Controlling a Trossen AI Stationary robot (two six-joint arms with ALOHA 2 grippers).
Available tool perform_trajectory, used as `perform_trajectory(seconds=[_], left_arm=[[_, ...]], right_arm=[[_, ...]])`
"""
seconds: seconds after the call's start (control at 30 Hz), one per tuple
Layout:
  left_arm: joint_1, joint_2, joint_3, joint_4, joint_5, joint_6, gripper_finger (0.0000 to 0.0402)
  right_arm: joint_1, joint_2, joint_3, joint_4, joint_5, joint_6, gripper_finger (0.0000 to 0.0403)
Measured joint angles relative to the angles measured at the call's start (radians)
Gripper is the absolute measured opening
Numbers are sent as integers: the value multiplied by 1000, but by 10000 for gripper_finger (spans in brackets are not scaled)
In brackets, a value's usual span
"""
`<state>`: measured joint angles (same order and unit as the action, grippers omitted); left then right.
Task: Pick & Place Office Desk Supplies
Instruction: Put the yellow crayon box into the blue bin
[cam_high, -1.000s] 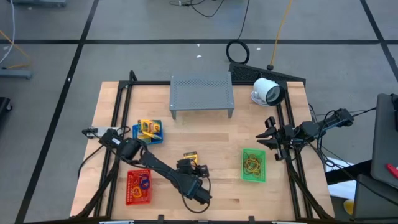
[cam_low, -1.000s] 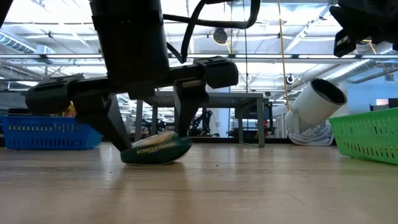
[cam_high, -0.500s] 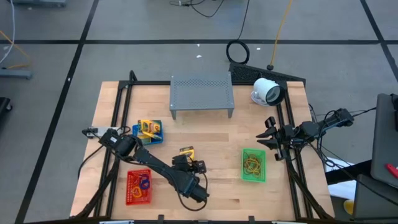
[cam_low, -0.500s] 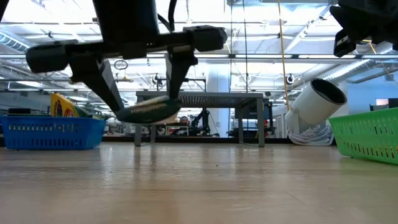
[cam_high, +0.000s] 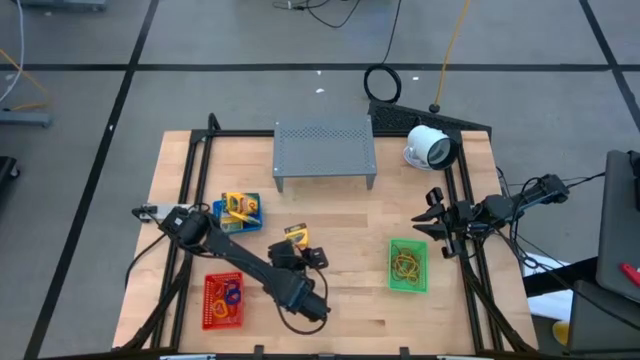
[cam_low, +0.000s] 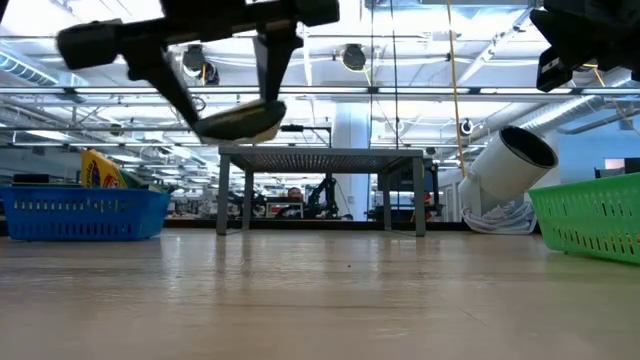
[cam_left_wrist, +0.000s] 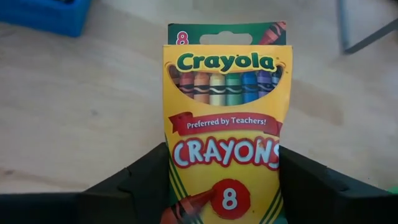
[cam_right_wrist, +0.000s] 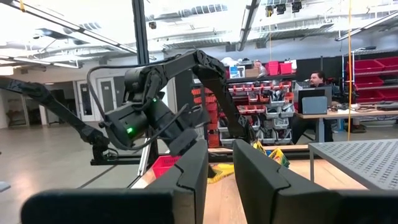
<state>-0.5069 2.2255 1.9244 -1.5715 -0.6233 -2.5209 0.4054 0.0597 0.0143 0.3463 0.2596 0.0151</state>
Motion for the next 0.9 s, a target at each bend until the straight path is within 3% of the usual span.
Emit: perform_trajectory(seconds=[0.13, 0.47, 0.7, 0.9], left_arm=[[15, -5, 0, 0, -54, -8, 265], [118, -11, 0, 1, -66, 42, 253], [190, -64, -13, 2, -111, 95, 273], [201, -211, -218, 0, -138, 24, 259]], right_arm=[[0, 0, 0, 0, 0, 0, 66], [0, 0, 0, 0, 0, 0, 65], [0, 0, 0, 0, 0, 0, 66], [0, 0, 0, 0, 0, 0, 65]])
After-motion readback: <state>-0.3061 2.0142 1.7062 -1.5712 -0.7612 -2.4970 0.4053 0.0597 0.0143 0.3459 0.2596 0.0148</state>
